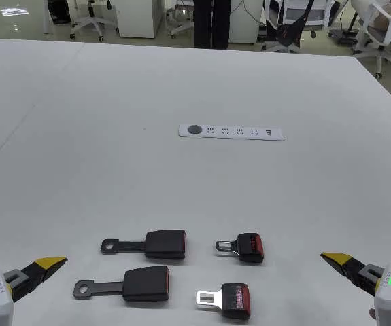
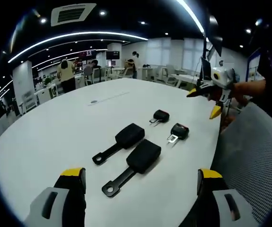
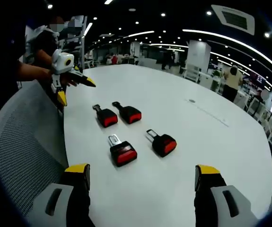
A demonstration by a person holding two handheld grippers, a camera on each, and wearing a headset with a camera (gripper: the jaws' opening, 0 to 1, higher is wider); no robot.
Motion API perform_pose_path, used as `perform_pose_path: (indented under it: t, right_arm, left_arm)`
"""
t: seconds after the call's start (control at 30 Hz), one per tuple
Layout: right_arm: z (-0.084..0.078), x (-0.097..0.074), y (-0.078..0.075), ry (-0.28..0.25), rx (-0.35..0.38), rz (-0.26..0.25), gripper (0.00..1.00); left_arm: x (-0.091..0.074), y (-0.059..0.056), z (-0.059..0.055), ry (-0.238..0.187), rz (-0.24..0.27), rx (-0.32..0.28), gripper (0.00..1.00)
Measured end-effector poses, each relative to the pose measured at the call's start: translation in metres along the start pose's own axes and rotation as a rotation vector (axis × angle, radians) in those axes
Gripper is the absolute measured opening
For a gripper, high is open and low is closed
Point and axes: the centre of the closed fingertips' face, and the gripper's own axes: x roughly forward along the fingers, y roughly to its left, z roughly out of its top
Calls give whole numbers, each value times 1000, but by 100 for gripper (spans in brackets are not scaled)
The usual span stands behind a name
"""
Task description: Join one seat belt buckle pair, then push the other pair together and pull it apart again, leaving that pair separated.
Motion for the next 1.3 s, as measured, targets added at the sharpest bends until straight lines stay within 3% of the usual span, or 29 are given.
perform_pose_path:
  t: [1.3]
  right_arm:
    - [4,0,1,-2,-15,3,91]
  left_arm:
    - [3,-3,4,-6,-7,12,99]
